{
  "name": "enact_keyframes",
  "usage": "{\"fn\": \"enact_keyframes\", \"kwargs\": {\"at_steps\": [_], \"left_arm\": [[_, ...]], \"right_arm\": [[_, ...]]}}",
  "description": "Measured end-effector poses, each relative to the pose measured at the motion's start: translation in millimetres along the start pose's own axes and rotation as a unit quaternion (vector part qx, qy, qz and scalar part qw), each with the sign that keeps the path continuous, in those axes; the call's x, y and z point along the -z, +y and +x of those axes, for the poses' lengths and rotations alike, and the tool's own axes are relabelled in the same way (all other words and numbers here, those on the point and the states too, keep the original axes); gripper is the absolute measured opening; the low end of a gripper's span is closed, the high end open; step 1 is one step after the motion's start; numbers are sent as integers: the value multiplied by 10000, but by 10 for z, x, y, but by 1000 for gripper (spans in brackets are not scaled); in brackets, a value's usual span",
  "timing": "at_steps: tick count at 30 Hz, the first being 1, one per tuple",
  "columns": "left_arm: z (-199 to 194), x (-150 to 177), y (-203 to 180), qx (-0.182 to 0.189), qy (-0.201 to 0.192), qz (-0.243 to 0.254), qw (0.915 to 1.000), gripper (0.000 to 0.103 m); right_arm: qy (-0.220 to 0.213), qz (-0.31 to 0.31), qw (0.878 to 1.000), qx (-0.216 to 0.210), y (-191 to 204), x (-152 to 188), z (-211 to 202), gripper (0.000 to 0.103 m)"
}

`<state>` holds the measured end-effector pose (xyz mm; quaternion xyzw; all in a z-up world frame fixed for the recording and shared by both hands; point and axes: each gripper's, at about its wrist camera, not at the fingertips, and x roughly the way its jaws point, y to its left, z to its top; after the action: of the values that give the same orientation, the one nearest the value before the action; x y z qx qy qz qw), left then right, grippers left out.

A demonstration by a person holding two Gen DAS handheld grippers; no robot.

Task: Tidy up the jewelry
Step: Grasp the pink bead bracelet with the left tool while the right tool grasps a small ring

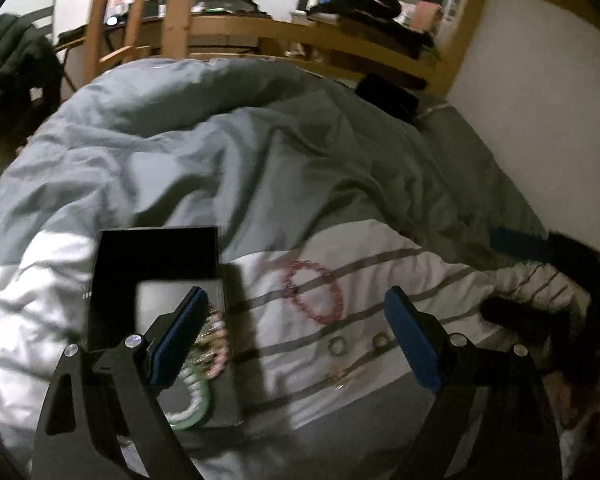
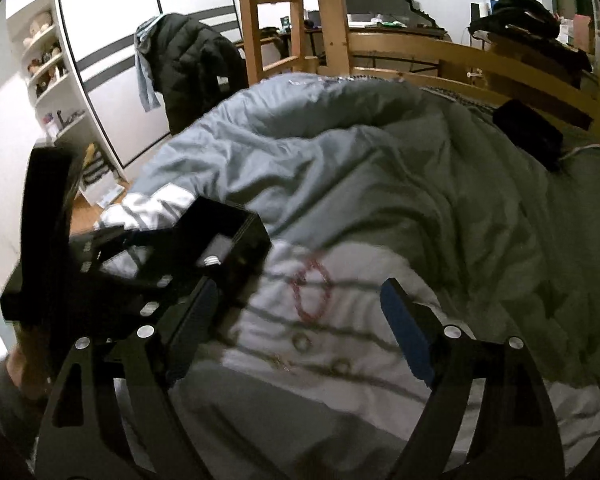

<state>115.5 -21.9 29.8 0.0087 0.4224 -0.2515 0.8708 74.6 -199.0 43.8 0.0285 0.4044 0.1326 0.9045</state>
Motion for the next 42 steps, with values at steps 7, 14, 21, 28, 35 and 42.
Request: {"fn": "enact_keyframes", "kwargs": {"at_steps": [7, 14, 21, 28, 35, 42], "left_arm": [[545, 21, -309, -246, 306, 529, 9978, 72], [1080, -3, -340, -510, 643, 648, 9945, 51], [1295, 80, -436, -756, 891, 866, 9894, 40], [1325, 103, -323, -630, 1089, 619, 9901, 8], [1176, 83, -296, -455, 1010, 511, 9925, 8], [1015, -33, -232, -295, 878, 305, 9952, 8]], "right_arm": [[570, -76, 9983, -33, -249, 503, 435, 57], [927, -346, 9951, -40, -285, 662, 933, 37], [1266, -440, 9910, -21, -287, 798, 1246, 28], [1222, -398, 9917, -53, -291, 783, 1203, 20], [880, -71, 9960, -127, -428, 658, 1051, 20], [547, 133, 9983, -176, -507, 587, 877, 20]]}}
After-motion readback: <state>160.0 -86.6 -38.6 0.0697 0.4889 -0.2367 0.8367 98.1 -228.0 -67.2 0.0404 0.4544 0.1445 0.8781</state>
